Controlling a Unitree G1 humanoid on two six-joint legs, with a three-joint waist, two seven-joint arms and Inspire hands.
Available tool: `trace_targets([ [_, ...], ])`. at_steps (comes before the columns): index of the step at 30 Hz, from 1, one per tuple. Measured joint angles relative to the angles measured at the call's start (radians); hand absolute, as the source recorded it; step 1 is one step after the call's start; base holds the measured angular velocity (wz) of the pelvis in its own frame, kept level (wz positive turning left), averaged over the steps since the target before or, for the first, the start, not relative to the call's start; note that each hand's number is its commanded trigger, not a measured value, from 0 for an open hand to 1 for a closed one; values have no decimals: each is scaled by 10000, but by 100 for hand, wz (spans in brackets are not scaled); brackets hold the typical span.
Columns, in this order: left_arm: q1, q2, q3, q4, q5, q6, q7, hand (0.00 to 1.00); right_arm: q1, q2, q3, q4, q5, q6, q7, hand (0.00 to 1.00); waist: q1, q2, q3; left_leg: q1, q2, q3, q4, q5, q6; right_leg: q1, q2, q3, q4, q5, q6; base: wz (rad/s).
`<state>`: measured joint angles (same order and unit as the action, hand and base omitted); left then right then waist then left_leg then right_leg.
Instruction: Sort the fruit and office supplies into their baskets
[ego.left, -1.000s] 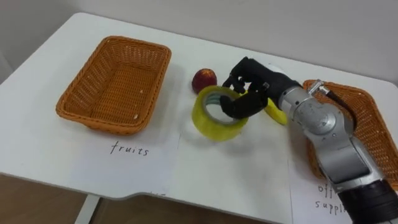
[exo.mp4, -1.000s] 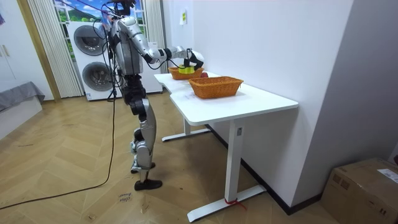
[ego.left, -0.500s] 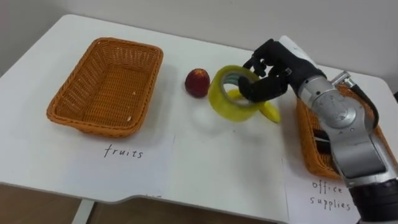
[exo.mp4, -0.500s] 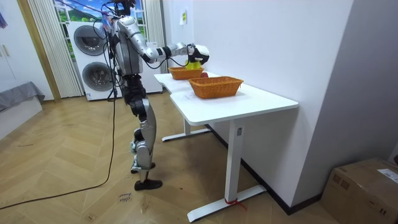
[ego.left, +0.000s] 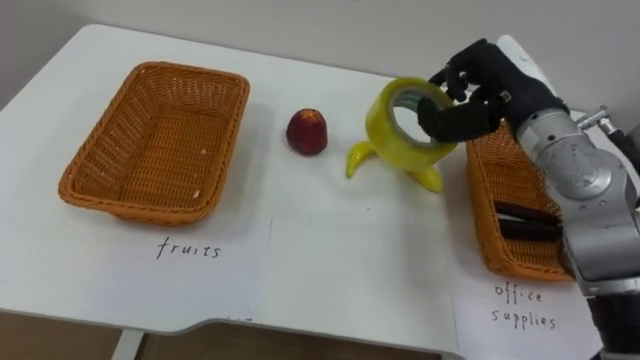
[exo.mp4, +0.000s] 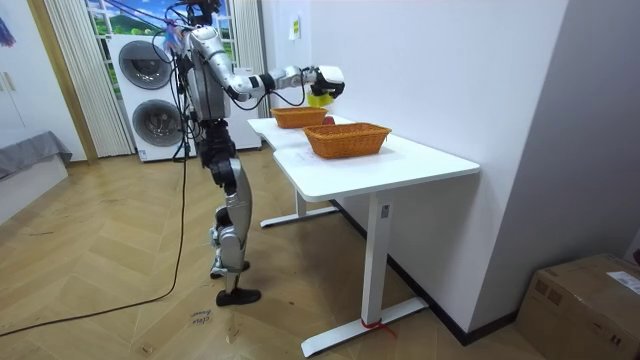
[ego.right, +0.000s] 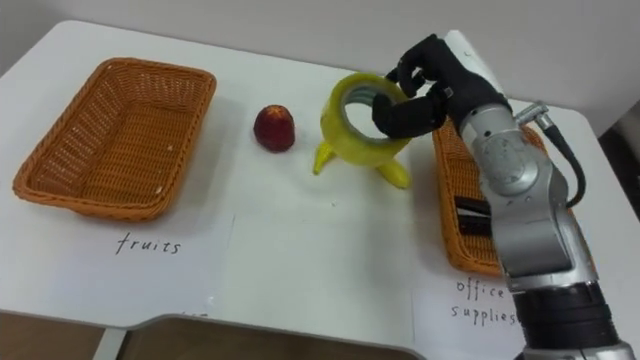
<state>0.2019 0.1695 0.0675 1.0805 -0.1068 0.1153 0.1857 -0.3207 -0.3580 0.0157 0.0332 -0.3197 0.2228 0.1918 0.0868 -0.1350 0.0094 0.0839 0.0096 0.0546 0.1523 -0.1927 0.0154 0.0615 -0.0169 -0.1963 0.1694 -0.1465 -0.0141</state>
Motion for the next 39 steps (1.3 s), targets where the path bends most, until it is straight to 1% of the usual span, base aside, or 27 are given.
trace_targets([
  [2,27,-17,63,-7,6,-17,1,0,288,0,-8,115,36,-38,-149,100,-51,42,29,1,1,-1,0,-1,2,-3,-4,12,0,0,0,0],
  [5,48,-21,86,-16,17,-34,9,0,294,-1,-122,465,2,-42,-260,100,-189,83,43,-80,56,-10,-3,-2,3,-96,-10,19,11,0,1,0],
  [6,70,-6,88,-12,18,-36,14,0,293,-8,-231,733,28,-93,-381,100,-238,106,36,-97,66,-22,3,-2,1,-103,-7,17,16,0,1,0],
  [8,81,-8,90,-29,13,-56,13,0,294,-29,-505,1148,145,-134,-543,100,-295,144,8,-97,72,-33,3,-3,0,-103,-1,15,23,0,1,0],
  [10,109,-23,100,-96,11,-67,-10,0,295,-88,-993,1547,531,-134,-671,100,-357,182,-21,-94,81,-3,1,-2,-2,-110,-10,17,32,0,1,0],
  [12,162,-22,152,-200,12,-78,-11,0,295,-117,-1258,1622,836,-135,-801,100,-450,180,-31,-74,90,4,2,0,-5,-111,-6,45,49,0,1,0],
  [13,267,-23,231,-255,13,-124,-11,0,295,-144,-1321,1624,994,-151,-921,100,-540,161,-48,-29,98,21,4,1,-6,-107,4,72,51,-1,0,-7],
  [15,286,-29,385,-320,12,-133,-11,0,296,-162,-1458,1670,1235,-170,-994,100,-569,119,-77,4,110,143,8,2,-8,-107,14,177,49,0,0,-13],
  [17,290,-20,482,-381,13,-155,-9,0,309,-181,-1530,1953,1423,-292,-1144,100,-596,44,-133,60,120,219,21,2,-8,-93,12,242,46,0,-1,-11],
  [19,309,-2,513,-436,13,-214,-9,0,552,-183,-1601,2237,1525,-295,-1329,100,-613,-53,-200,131,116,232,19,0,-8,-34,12,273,44,1,-2,-4],
  [20,323,-4,517,-455,13,-214,-10,0,741,-183,-1611,2301,1521,-287,-1359,100,-612,-74,-212,159,111,240,18,-1,-6,-7,11,286,44,1,-2,-3],
  [22,328,-8,529,-502,17,-212,-18,0,997,-183,-1654,2297,1521,-287,-1359,100,-614,-73,-204,162,106,243,16,-3,-4,-14,14,299,55,9,-4,-4],
  [24,335,-9,566,-529,21,-211,-26,0,1176,-183,-1705,2297,1518,-287,-1359,100,-625,-26,-169,157,107,250,5,-4,-3,-39,24,296,75,38,-11,-7],
  [26,342,-12,583,-565,16,-211,-60,0,1293,-184,-1805,2297,1495,-286,-1358,100,-609,80,-88,142,107,283,-14,-9,-3,-83,25,312,175,38,-12,-7],
  [28,365,-12,585,-586,16,-207,-187,0,1310,-185,-1950,2297,1455,-279,-1357,100,-656,145,-42,116,99,293,-3,-9,-3,-104,17,322,169,38,-12,0],
  [29,418,-15,586,-602,14,-206,-254,0,1310,-191,-1988,2297,1411,-271,-1357,100,-693,175,-38,100,91,304,2,-9,-4,-121,10,346,160,35,-11,0],
  [30,443,-15,585,-603,16,-206,-276,0,1310,-193,-1988,2297,1335,-270,-1356,100,-784,174,-47,92,80,305,6,-8,-4,-125,5,387,155,32,-13,0],
  [32,519,-26,584,-605,39,-200,-428,0,1310,-207,-1992,2295,1064,-270,-1351,100,-851,169,-59,77,43,303,52,-3,-8,-140,26,443,145,27,-15,0],
  [34,526,-47,584,-607,97,-200,-482,0,1310,-268,-1992,2294,1043,-270,-1351,100,-863,146,-75,63,41,304,62,-3,-7,-165,28,448,146,27,-15,0],
  [37,582,-36,590,-608,97,-204,-488,0,1310,-318,-1992,2294,1039,-271,-1346,100,-854,72,-135,42,42,304,76,-2,-5,-229,23,468,157,29,-15,0],
  [39,583,-24,654,-608,102,-209,-492,0,1310,-318,-1992,2295,873,-274,-1337,100,-854,56,-148,52,41,305,77,-2,-4,-224,29,457,162,30,-14,0],
])
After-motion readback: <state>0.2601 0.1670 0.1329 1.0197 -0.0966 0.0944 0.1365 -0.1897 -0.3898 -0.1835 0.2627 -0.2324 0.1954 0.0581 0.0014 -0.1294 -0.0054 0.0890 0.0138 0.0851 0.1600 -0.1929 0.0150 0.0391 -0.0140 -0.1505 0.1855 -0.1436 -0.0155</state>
